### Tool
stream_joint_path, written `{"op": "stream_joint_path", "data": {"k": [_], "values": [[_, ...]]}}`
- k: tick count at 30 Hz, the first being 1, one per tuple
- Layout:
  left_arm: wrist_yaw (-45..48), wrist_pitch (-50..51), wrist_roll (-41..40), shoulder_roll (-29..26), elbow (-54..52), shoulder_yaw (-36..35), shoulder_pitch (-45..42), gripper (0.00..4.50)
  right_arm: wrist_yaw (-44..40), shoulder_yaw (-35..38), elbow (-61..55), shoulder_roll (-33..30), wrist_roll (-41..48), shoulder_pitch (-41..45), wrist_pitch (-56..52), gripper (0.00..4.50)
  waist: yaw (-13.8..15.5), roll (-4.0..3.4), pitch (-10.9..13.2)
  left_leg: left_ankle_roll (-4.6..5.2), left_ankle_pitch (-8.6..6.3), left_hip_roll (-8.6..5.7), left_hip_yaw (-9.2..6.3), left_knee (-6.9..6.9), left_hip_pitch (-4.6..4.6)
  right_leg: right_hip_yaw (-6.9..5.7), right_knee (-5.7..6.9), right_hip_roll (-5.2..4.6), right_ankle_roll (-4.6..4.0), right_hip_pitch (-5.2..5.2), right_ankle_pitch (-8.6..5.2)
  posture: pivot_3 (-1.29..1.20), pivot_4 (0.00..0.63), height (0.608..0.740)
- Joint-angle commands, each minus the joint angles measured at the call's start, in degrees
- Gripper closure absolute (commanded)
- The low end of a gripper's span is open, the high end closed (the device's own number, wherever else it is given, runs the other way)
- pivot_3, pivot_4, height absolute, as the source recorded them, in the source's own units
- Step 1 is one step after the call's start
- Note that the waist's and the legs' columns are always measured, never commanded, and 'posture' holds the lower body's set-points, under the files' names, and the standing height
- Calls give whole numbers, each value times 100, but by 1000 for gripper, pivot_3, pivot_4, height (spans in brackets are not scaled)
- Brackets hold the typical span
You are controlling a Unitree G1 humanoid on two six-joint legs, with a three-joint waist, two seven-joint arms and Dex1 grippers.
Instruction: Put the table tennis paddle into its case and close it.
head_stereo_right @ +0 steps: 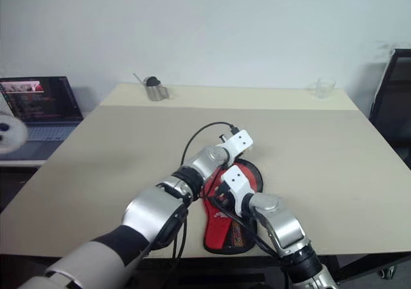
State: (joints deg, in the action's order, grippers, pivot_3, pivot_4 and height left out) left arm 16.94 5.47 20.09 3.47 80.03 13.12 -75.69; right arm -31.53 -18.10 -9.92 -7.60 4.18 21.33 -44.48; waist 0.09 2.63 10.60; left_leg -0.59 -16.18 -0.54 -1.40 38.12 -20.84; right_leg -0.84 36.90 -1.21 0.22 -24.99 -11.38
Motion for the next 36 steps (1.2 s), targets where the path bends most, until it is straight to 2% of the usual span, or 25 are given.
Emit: {"op": "stream_joint_path", "data": {"k": [1, 6, 9, 22, 28, 36], "values": [[-66, -365, 83, 268, -157, 5, -325, 4371, 145, -162, -74, -15, 111, -394, -634, 1801, 11, 0, 0, 0, 0, -1, 0, 0, 0, -1, -2, -1, 1, 1, 0, 0, 150, 740], [-125, -351, 133, 411, -142, -22, -355, 4371, 304, -169, -379, -56, 209, -588, -839, 1801, 49, 0, 0, 0, 0, -7, -1, 1, -2, -2, -4, -6, 8, 3, -2, 0, 150, 740], [-313, -161, -98, 383, -156, -306, -354, 4372, 357, -151, -406, -73, 253, -620, -868, 1801, 54, 0, 0, 0, 0, -8, -2, 1, -2, -3, -4, -7, 10, 4, -2, 0, 150, 740], [-920, 519, -195, -405, -88, -811, -129, 4372, 401, -262, -464, -175, 413, -649, -879, 1801, -35, -2, -2, 0, 0, -2, 1, -1, 6, 0, 0, -4, 10, 4, -3, 0, 150, 740], [-902, 472, 67, -624, -68, -637, -32, 4372, 459, -277, -626, -226, 475, -742, -966, 1801, -25, -2, -2, 0, 0, -2, 2, -1, 5, 0, -1, -3, 10, 4, -3, 0, 150, 740], [-930, 241, 408, -562, -56, -381, -263, 4372, 620, -304, -971, -202, 543, -968, -1160, 1801, -18, -1, -3, -1, -1, -2, 2, -1, 4, 1, -2, -4, 10, 3, -3, 0, 150, 740]]}}
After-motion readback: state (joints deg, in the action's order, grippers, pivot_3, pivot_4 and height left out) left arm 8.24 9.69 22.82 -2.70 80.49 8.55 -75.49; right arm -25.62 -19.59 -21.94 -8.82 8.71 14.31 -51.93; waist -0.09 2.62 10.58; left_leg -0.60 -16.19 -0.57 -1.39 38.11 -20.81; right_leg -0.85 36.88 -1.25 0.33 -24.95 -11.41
